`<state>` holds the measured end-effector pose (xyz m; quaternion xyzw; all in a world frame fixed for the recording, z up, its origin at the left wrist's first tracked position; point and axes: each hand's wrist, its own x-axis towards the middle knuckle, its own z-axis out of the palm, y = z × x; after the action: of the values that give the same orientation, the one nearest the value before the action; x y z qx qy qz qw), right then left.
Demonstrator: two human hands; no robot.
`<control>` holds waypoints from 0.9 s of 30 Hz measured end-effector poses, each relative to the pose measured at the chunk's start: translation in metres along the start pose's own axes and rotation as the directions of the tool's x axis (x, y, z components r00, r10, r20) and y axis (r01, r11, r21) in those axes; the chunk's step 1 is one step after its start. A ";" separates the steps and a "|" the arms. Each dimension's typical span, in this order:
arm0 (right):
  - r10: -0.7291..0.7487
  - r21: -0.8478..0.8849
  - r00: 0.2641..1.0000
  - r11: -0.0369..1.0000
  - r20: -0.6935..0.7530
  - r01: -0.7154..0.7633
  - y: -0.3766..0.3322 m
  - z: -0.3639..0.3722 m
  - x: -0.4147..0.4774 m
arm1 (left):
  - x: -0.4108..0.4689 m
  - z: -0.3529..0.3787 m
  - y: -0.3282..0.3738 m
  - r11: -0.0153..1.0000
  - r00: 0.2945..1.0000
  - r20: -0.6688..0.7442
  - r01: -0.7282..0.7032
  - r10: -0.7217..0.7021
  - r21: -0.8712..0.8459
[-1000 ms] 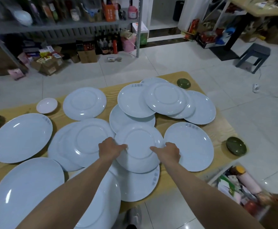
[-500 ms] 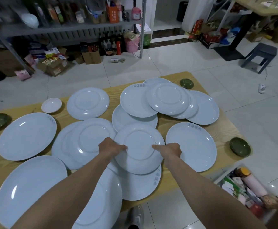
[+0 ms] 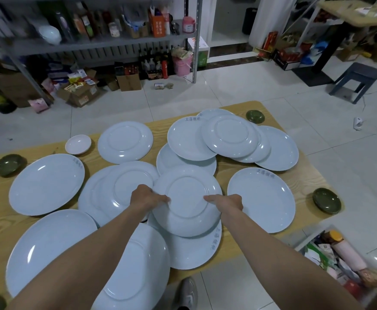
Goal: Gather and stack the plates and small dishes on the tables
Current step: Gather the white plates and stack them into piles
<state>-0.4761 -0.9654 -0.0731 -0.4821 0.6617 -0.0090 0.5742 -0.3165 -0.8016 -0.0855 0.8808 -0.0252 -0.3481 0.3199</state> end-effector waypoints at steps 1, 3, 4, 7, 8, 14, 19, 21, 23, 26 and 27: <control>-0.016 0.030 1.000 0.999 0.001 0.016 -0.003 -0.001 -0.004 | -0.003 -0.005 0.003 1.000 1.000 -0.007 -0.018 0.018 -0.007; -0.059 0.087 0.998 0.995 0.012 0.058 -0.013 -0.002 -0.015 | -0.011 -0.019 0.012 0.998 0.998 -0.037 -0.061 0.060 -0.027; -0.090 0.115 0.996 0.989 0.017 0.087 -0.019 -0.001 -0.020 | -0.015 -0.026 0.018 0.996 0.995 -0.053 -0.082 0.079 -0.044; -0.207 0.181 0.978 0.963 0.023 0.199 -0.036 0.002 -0.038 | -0.029 -0.049 0.033 0.983 0.982 -0.104 -0.168 0.160 -0.073; -0.255 0.211 0.967 0.946 0.014 0.246 -0.043 0.003 -0.047 | -0.035 -0.057 0.038 0.978 0.975 -0.128 -0.194 0.183 -0.076; -0.376 0.413 0.920 0.824 -0.112 0.387 -0.076 0.023 -0.106 | -0.056 -0.100 0.055 0.935 0.938 -0.254 -0.289 0.234 -0.205; -0.398 0.598 0.910 0.703 -0.117 0.384 -0.081 0.044 -0.140 | -0.068 -0.130 0.053 0.825 0.949 -0.253 -0.291 0.187 -0.484; -0.420 0.626 0.903 0.681 -0.091 0.380 -0.081 0.052 -0.150 | -0.066 -0.141 0.046 0.755 0.962 -0.210 -0.267 0.174 -0.598; -0.440 0.654 0.896 0.663 -0.053 0.364 -0.079 0.061 -0.157 | -0.064 -0.149 0.035 0.668 0.964 -0.183 -0.264 0.191 -0.696; -0.487 0.660 0.873 0.665 0.027 0.350 -0.071 0.072 -0.160 | -0.058 -0.159 0.010 0.620 0.960 -0.188 -0.279 0.209 -0.734; -0.511 0.660 0.857 0.666 0.064 0.348 -0.068 0.075 -0.161 | -0.057 -0.163 0.001 0.606 0.953 -0.201 -0.298 0.225 -0.737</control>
<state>-0.3959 -0.8571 0.0609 -0.4032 0.4105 -0.3055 0.7587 -0.2569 -0.6986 0.0395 0.6660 0.0085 -0.2369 0.7073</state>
